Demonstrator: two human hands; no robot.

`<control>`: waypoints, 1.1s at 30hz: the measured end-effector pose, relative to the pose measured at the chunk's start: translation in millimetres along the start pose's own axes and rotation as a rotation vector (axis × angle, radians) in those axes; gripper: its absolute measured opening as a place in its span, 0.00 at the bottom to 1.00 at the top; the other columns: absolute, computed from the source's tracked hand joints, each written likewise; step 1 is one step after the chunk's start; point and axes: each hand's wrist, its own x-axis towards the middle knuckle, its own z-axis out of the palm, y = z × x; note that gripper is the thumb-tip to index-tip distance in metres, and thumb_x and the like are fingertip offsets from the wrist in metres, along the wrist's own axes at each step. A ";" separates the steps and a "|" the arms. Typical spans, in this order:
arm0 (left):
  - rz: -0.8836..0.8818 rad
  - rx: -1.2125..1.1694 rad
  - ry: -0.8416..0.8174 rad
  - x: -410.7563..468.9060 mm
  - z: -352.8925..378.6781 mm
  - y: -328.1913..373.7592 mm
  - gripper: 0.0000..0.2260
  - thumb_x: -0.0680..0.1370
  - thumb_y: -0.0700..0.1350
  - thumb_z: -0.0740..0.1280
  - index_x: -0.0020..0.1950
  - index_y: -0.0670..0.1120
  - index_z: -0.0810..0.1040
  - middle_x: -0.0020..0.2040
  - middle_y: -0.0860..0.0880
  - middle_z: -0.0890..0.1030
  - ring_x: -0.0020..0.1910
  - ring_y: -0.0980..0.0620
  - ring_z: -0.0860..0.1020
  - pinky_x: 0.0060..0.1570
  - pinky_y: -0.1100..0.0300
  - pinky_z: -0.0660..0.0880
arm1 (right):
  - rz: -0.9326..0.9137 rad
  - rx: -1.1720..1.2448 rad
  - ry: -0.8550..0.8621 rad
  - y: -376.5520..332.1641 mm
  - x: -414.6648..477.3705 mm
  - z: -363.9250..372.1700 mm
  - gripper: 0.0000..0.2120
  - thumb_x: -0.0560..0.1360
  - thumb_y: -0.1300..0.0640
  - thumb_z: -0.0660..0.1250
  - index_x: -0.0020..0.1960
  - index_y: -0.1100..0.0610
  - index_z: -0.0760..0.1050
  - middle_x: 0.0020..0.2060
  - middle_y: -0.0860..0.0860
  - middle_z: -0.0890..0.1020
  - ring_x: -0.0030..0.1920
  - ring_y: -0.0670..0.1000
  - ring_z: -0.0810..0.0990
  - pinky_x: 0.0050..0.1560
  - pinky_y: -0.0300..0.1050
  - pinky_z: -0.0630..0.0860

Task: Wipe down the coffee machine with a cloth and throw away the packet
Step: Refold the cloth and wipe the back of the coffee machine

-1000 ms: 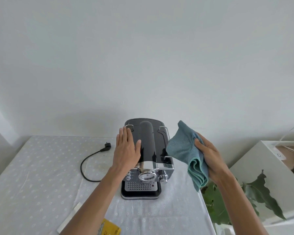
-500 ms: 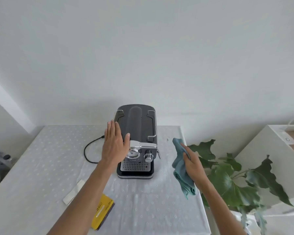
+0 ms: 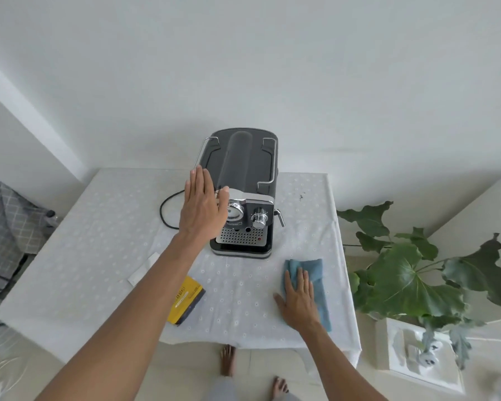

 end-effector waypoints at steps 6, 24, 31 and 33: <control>0.003 -0.030 -0.005 -1.9 3.7 4.3 0.32 0.83 0.57 0.44 0.80 0.37 0.44 0.81 0.40 0.42 0.80 0.47 0.40 0.78 0.53 0.39 | 0.046 0.150 0.020 -11.2 11.4 -41.7 0.32 0.85 0.43 0.51 0.83 0.55 0.45 0.81 0.63 0.48 0.81 0.64 0.45 0.80 0.57 0.46; -0.140 -0.261 -0.144 87.1 -37.4 -8.7 0.22 0.84 0.41 0.56 0.76 0.37 0.58 0.74 0.38 0.67 0.70 0.41 0.70 0.65 0.53 0.70 | -0.007 0.496 0.504 -147.3 107.9 -267.7 0.11 0.82 0.56 0.58 0.58 0.59 0.77 0.51 0.59 0.78 0.56 0.60 0.73 0.54 0.52 0.72; -0.223 -0.385 -0.046 130.0 -39.8 -15.6 0.12 0.83 0.38 0.54 0.57 0.39 0.77 0.52 0.40 0.80 0.60 0.38 0.78 0.51 0.51 0.74 | 0.113 0.519 0.540 -155.7 137.4 -264.5 0.12 0.83 0.60 0.53 0.58 0.59 0.75 0.30 0.51 0.74 0.32 0.54 0.72 0.28 0.43 0.61; -0.201 -0.418 -0.065 129.8 -36.4 -20.5 0.17 0.84 0.39 0.53 0.72 0.39 0.70 0.63 0.38 0.79 0.64 0.38 0.75 0.61 0.49 0.72 | 0.156 0.468 0.559 -157.6 141.8 -259.7 0.16 0.84 0.59 0.51 0.67 0.57 0.72 0.31 0.51 0.75 0.32 0.54 0.73 0.27 0.43 0.60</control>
